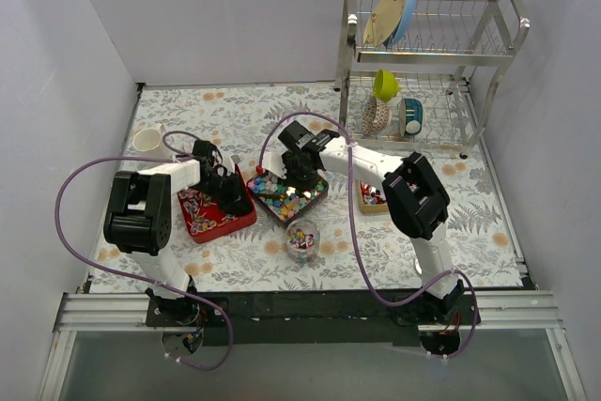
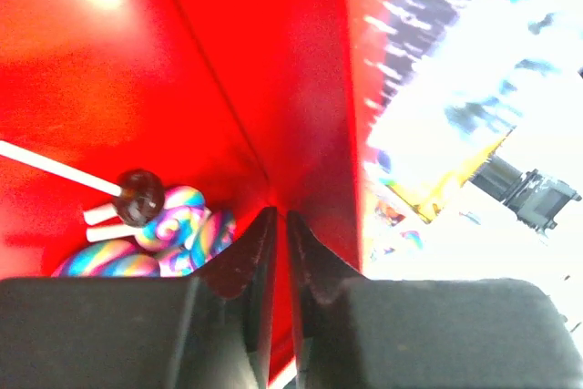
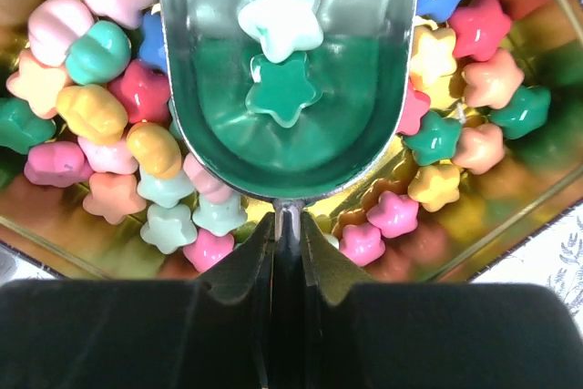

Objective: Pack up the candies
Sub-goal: Scoop the fake candies from the storage box.

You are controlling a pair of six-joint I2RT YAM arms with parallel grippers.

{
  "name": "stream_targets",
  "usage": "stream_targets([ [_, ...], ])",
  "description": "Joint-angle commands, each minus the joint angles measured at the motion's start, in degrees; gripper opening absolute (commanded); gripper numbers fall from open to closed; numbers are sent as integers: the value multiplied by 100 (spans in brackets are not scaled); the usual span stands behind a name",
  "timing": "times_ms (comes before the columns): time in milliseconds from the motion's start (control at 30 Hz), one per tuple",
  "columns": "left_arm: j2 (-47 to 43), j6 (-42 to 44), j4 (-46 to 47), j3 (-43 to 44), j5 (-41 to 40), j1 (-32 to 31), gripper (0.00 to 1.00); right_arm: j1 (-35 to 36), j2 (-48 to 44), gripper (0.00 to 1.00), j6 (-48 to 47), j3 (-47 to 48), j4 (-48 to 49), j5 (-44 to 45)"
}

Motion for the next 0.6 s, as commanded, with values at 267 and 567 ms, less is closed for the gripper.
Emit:
stream_targets([
  [267,-247,752,-1105,940,479,261,25,-369,-1007,1,32,-911,887,-765],
  [567,-168,998,-1368,1529,945,560,31,-773,-1929,1,-56,-1757,1389,-1424],
])
